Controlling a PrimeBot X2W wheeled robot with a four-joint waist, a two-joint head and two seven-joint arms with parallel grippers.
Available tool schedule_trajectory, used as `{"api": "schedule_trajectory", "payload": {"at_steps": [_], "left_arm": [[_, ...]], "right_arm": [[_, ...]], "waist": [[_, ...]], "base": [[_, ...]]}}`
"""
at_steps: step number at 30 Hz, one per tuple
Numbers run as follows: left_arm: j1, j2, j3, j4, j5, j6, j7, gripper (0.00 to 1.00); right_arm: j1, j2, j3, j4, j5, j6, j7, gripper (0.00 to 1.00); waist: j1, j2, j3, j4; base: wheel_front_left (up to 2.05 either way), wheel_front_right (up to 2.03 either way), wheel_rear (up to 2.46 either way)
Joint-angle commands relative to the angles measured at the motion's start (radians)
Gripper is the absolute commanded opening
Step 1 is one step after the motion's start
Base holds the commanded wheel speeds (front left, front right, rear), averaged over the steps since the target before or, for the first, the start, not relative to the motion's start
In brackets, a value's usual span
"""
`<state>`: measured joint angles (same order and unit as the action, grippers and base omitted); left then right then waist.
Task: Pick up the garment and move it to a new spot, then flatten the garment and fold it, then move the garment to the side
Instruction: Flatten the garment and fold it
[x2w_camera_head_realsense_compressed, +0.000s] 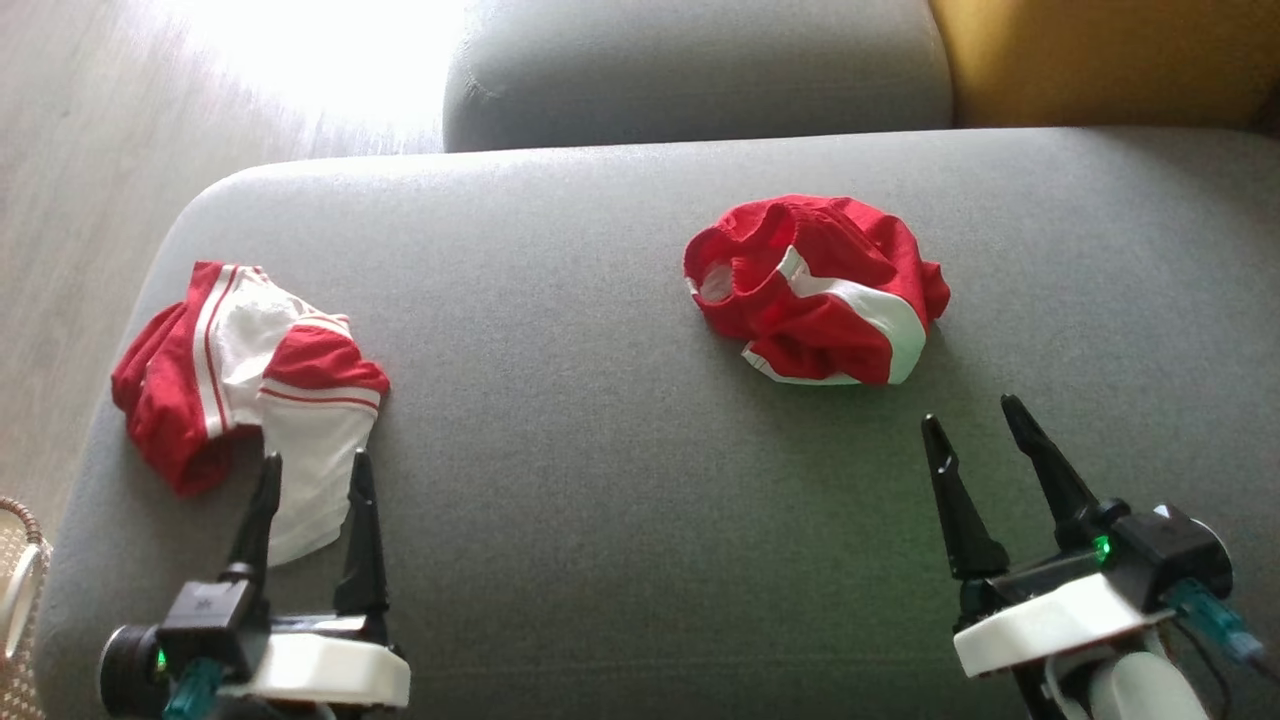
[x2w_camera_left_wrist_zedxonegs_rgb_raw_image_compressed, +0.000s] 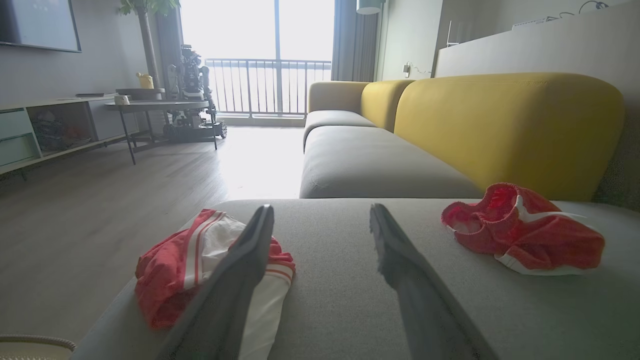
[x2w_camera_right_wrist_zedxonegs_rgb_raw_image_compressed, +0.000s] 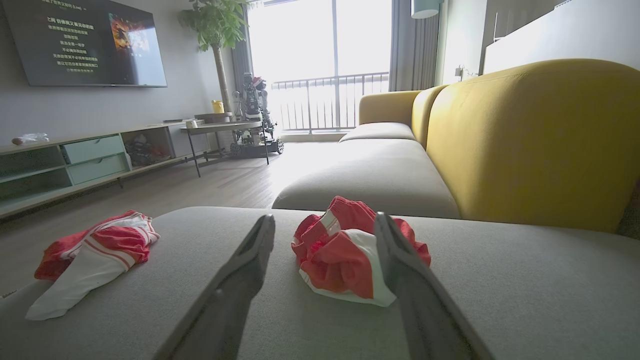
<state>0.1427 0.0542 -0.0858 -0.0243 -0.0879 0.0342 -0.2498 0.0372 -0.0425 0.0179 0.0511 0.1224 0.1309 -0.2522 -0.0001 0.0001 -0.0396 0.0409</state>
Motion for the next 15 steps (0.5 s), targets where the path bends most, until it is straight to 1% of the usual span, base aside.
{"api": "schedule_trajectory", "payload": {"at_steps": [1,15], "left_arm": [[-0.028,-0.004,0.026,-0.023,0.004,-0.003,-0.012,1.0],[-0.024,-0.004,0.003,-0.016,-0.002,0.008,-0.012,1.0]], "right_arm": [[-0.01,-0.008,0.023,-0.031,-0.003,0.0,-0.01,1.0],[-0.003,-0.008,0.045,-0.029,0.001,0.0,-0.01,1.0]], "waist": [[0.0001,-0.0001,-0.002,0.002],[0.0001,-0.0001,-0.009,0.0]], "base": [[0.0,0.0,0.0],[0.0,0.0,0.0]]}}
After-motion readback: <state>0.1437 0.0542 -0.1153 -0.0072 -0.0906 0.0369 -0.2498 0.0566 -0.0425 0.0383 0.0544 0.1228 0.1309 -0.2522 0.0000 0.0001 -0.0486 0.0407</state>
